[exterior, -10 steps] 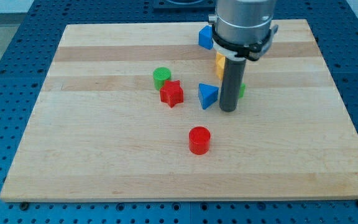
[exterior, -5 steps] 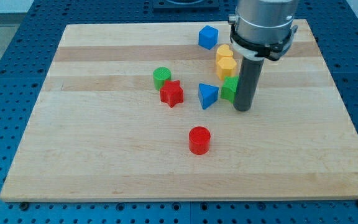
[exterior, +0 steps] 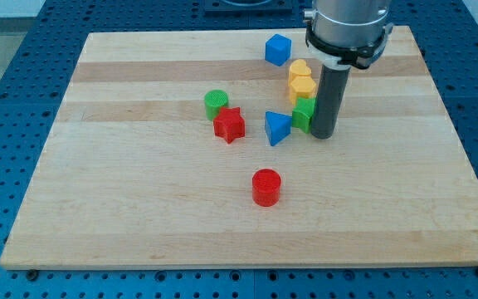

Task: Place the green star towards the bottom of the yellow hexagon

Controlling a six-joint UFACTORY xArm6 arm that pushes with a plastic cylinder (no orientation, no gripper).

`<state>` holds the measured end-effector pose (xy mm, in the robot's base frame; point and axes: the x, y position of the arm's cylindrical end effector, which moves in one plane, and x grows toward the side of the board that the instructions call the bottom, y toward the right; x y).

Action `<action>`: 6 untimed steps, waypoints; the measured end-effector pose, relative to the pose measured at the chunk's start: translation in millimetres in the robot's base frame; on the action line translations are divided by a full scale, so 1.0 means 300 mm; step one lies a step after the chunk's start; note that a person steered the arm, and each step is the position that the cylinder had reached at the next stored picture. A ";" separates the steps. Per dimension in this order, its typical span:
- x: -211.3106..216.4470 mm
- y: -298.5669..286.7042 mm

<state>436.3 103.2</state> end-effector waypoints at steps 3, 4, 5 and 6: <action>0.104 0.000; 0.202 -0.098; 0.201 -0.263; 0.198 -0.434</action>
<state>495.7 -27.1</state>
